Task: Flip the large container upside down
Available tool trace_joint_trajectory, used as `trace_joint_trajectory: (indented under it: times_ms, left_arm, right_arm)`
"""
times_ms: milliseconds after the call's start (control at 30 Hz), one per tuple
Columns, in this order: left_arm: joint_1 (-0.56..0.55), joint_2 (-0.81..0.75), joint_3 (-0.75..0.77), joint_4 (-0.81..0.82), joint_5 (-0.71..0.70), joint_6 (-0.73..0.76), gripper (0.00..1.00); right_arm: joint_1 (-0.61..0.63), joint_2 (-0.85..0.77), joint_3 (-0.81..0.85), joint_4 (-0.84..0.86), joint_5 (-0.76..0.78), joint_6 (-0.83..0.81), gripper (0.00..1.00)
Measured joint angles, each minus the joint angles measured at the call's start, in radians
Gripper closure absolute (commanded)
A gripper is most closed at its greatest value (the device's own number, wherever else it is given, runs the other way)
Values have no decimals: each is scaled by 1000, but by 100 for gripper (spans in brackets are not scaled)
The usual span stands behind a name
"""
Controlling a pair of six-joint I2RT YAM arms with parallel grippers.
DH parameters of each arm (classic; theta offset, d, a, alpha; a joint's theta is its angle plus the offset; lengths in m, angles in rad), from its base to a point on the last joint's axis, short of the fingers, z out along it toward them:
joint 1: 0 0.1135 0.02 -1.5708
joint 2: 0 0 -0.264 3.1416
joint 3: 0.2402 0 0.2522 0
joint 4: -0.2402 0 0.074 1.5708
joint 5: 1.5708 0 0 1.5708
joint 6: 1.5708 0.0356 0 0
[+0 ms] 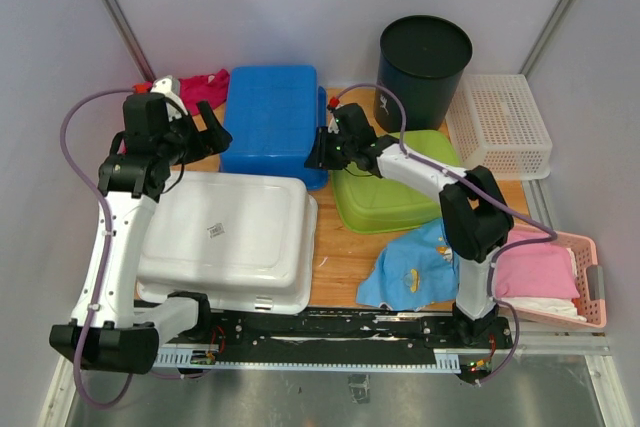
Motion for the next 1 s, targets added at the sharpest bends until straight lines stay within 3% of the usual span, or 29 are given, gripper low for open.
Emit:
trace_joint_trajectory:
  times_ms: [200,233,267,433,500,767,1000]
  left_arm:
    - [0,-70,-43,43,89,-8,1]
    - [0,-72,-47,47,98,-6,1]
    - [0,-74,-54,52,111,-5,1]
    - [0,-109,-131,95,180,4,1]
    - [0,-133,-171,122,213,4,1]
    - [0,-205,-285,230,316,5,1]
    - [0,-277,-285,267,327,50,1]
  right_arm:
    - [-4,76,79,-66,-10,-17,57]
    - [-6,53,61,-72,-8,-28,54]
    - [-10,16,38,-93,5,-40,45]
    - [-35,-270,-40,-274,153,-135,27]
    - [-43,-408,-68,-336,271,-181,21]
    - [-55,-829,-228,-556,908,-240,19]
    - [-55,-1000,-365,-591,1205,-212,19]
